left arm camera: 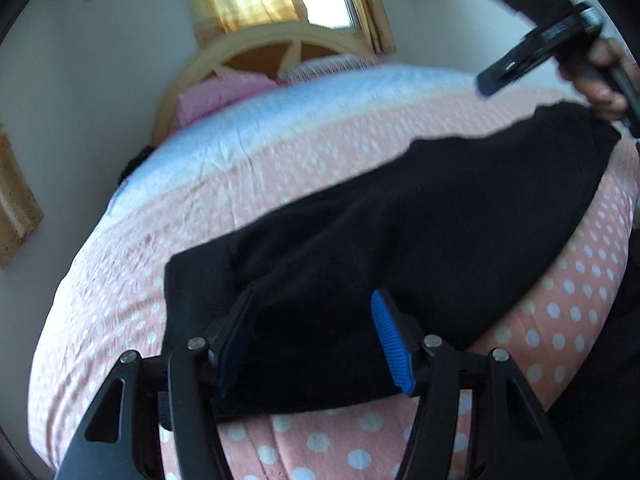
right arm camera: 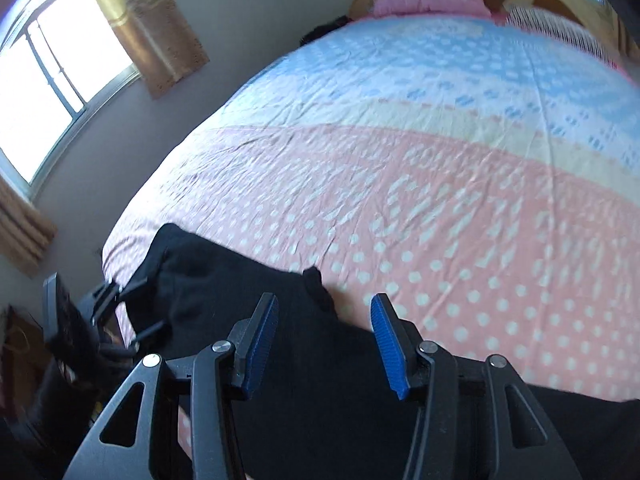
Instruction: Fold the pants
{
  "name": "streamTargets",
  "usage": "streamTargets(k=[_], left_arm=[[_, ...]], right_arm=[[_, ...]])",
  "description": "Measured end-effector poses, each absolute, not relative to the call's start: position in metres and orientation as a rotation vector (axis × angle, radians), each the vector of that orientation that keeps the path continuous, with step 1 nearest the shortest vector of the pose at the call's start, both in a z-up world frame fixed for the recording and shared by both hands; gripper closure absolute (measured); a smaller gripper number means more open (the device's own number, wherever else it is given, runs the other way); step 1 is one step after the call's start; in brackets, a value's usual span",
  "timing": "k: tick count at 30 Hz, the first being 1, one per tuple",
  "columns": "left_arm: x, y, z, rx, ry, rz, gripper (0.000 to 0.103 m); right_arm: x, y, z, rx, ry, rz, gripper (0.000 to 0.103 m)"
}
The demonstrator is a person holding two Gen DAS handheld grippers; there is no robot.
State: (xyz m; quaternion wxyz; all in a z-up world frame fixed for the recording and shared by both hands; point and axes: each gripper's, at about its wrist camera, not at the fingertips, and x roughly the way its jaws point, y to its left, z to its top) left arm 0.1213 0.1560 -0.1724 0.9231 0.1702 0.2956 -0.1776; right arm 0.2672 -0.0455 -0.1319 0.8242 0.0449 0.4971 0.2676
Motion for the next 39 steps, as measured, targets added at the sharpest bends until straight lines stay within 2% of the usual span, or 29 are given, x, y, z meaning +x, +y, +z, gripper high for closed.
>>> streamTargets(k=[5,6,7,8,9,10,14,17,21,23,24,25,30,36,39], left_arm=[[0.12,0.168,-0.172,0.271,0.624,-0.389,0.039],[0.119,0.168,-0.173,0.274,0.618,-0.387,0.039],[0.119,0.168,-0.174,0.271,0.613,-0.385,0.038],[0.118,0.168,-0.174,0.261,0.61,-0.386,0.038],[0.118,0.17,-0.175,0.252,0.607,-0.387,0.038],[0.118,0.171,-0.176,0.246,0.605,-0.388,0.038],[0.115,0.172,-0.176,0.243,0.601,-0.384,0.037],[0.114,0.17,-0.177,0.248,0.6,-0.37,0.034],[0.118,0.166,-0.177,0.25,0.606,-0.344,0.03],[0.118,0.164,-0.173,0.267,0.615,-0.332,0.03],[0.118,0.162,-0.17,0.282,0.618,-0.323,0.03],[0.116,0.159,-0.167,0.301,0.616,-0.313,0.03],[0.104,0.138,-0.139,0.352,0.539,-0.338,0.03],[0.094,0.074,-0.127,0.44,0.493,-0.466,0.03],[0.092,0.037,-0.133,0.484,0.497,-0.536,0.04]], right_arm=[[0.298,-0.031,-0.17,0.243,1.16,0.588,0.053],[0.3,-0.03,-0.174,0.275,1.176,0.598,0.06],[0.302,-0.029,-0.178,0.306,1.193,0.614,0.073],[0.302,-0.028,-0.182,0.332,1.204,0.629,0.081],[0.302,-0.026,-0.183,0.343,1.206,0.632,0.093],[0.3,-0.025,-0.18,0.336,1.192,0.619,0.096],[0.307,-0.026,-0.166,0.319,1.127,0.562,0.099],[0.318,-0.025,-0.185,0.303,1.186,0.498,0.099],[0.31,-0.024,-0.18,0.295,1.154,0.54,0.095],[0.299,-0.035,-0.168,0.312,1.132,0.546,0.073],[0.291,-0.048,-0.161,0.321,1.117,0.552,0.052],[0.284,-0.063,-0.155,0.339,1.091,0.558,0.049],[0.223,-0.179,-0.114,0.393,0.974,0.446,0.049],[0.139,-0.302,-0.101,0.493,0.93,0.205,0.049],[0.106,-0.337,-0.111,0.538,0.933,0.144,0.051]])
